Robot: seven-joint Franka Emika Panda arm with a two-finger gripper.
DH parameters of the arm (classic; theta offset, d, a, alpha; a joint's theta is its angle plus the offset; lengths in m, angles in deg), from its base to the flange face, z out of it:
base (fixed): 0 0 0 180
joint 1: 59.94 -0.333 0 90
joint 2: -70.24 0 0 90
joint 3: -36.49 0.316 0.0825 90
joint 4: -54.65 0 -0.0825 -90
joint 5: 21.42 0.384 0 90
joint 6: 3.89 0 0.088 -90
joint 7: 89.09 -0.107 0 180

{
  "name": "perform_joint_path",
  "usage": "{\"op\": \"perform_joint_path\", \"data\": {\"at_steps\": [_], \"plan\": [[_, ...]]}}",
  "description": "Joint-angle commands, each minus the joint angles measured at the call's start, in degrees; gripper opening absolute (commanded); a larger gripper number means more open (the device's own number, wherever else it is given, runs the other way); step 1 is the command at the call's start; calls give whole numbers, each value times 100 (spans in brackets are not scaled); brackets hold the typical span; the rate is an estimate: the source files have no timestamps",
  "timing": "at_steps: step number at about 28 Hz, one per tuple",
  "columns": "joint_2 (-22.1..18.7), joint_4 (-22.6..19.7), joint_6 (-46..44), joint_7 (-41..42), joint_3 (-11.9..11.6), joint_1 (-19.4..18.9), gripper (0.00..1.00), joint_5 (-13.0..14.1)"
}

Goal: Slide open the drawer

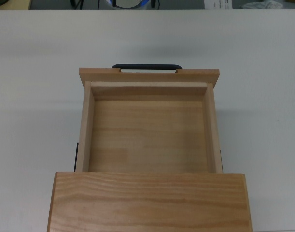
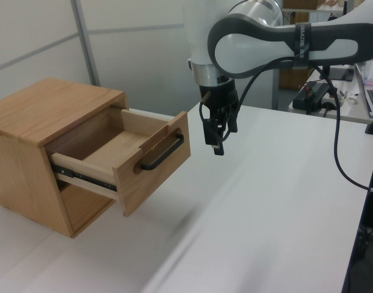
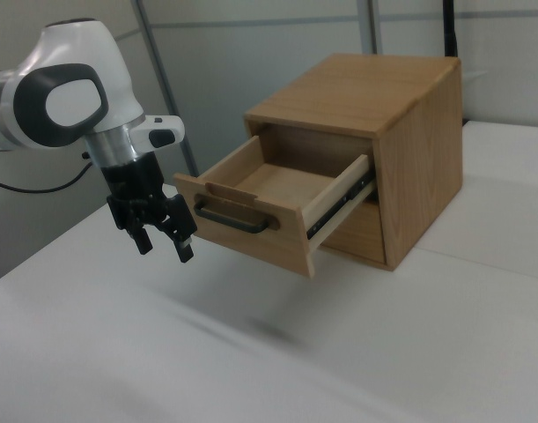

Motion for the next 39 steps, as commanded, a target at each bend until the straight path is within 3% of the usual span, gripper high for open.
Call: {"op": "perform_joint_path", "data": {"at_steps": [1,7,39], "plan": [[53,131,-173,172,-103,12,100,153],[88,228,-173,181,-218,21,100,161],[211,439,-200,111,-253,21,100,161]]}}
